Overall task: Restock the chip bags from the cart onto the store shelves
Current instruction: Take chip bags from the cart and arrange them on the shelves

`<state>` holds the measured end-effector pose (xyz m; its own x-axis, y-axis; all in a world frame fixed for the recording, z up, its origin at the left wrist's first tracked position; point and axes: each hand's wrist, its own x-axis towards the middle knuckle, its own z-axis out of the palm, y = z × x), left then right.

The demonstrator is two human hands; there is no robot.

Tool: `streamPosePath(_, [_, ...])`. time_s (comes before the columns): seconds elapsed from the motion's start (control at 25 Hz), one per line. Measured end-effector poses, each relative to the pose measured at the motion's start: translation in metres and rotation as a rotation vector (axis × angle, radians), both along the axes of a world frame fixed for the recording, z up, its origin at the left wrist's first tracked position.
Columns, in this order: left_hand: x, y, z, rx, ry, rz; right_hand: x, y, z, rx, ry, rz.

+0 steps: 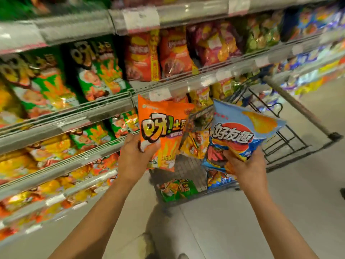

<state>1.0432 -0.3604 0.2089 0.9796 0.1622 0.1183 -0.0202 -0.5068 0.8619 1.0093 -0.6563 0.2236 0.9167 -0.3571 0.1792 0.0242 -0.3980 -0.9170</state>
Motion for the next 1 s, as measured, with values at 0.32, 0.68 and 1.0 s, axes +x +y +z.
streamPosePath(0.32, [-0.068,0.023,0.027,-0.061,-0.04,0.17,0.004,0.018,0.017,0.046,-0.019,0.23])
streamPosePath(0.68, [-0.159,0.136,0.085,-0.118,-0.123,0.348,-0.026,0.156,0.069,0.048,-0.067,0.605])
streamPosePath(1.0, [-0.278,0.302,0.139,-0.285,-0.274,0.46,-0.096,0.338,0.13,0.106,-0.106,0.817])
